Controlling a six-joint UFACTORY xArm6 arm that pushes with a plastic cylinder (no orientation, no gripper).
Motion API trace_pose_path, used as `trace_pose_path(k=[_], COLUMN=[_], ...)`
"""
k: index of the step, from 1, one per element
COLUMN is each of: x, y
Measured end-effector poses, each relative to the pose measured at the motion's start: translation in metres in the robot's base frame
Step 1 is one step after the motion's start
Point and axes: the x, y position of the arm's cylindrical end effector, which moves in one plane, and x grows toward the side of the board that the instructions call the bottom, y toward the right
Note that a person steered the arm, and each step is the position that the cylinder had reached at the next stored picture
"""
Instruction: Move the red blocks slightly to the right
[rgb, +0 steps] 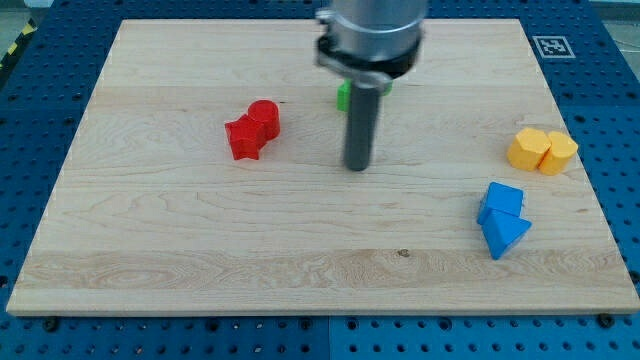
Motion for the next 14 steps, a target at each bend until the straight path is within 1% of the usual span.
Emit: trace_pose_path(k=[2,3,4,5,6,7,8,9,10,11,12,13,14], x=[0.006,-0.006,-0.040,-0.065,-0.070,-0.058,-0.033,-0.028,-0.046,-0.051,-0.017,-0.001,-0.001], y=[-0.124,-0.166,-0.187,-0.193,-0.181,-0.178,-0.175,-0.156,-0.117,-0.105,-0.114,-0.096,-0.063])
